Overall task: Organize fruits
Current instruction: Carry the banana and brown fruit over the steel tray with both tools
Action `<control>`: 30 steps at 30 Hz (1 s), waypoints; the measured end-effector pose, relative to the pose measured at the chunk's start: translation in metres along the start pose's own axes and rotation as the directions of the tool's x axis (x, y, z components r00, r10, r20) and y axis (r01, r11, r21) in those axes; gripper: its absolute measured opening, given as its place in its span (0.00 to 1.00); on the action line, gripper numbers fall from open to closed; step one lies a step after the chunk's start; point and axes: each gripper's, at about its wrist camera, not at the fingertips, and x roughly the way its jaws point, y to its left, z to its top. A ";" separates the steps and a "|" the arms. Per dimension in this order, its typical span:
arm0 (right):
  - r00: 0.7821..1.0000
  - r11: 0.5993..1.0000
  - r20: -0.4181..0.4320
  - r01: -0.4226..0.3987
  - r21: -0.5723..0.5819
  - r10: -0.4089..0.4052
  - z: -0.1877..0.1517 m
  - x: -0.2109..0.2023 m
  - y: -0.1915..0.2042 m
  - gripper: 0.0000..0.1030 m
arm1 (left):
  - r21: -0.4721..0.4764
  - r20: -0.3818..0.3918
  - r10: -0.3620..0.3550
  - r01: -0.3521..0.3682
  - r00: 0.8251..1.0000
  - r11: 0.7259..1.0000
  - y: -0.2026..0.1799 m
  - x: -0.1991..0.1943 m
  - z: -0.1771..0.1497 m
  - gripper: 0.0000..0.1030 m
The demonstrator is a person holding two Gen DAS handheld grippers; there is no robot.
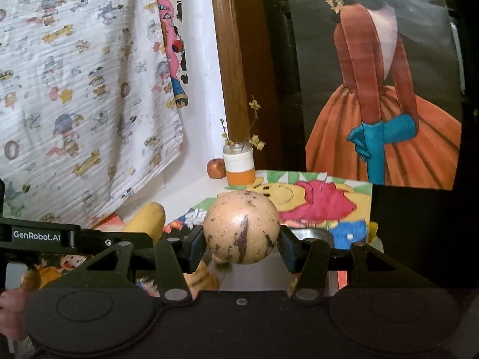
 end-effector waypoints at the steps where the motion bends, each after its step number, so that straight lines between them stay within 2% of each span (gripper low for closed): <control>1: 1.000 1.000 0.005 -0.008 0.006 0.008 -0.006 -0.004 -0.001 0.52 | 0.000 -0.005 0.000 0.000 1.000 1.000 -0.002 -0.001 -0.005 0.34; 6: 1.000 1.000 -0.012 -0.013 0.006 0.013 -0.035 -0.023 -0.001 0.52 | 0.017 -0.015 -0.009 0.009 1.000 1.000 -0.017 -0.011 -0.032 0.34; 13: 1.000 1.000 0.003 0.002 -0.011 -0.002 -0.057 -0.046 0.005 0.52 | 0.029 -0.035 -0.012 0.013 0.999 0.999 -0.029 -0.022 -0.058 0.34; 23: 0.996 0.996 0.030 0.086 0.015 -0.087 -0.088 -0.063 0.024 0.52 | 0.058 -0.055 0.006 -0.003 0.998 0.998 -0.029 -0.033 -0.075 0.34; 28: 0.980 0.981 0.047 0.193 0.006 -0.193 -0.094 -0.069 0.031 0.52 | 0.083 -0.057 -0.011 0.015 0.998 0.996 -0.032 -0.036 -0.079 0.34; 30: 0.976 0.977 0.050 0.211 0.023 -0.212 -0.097 -0.071 0.031 0.52 | 0.100 -0.056 -0.016 0.021 0.998 0.995 -0.036 -0.037 -0.081 0.34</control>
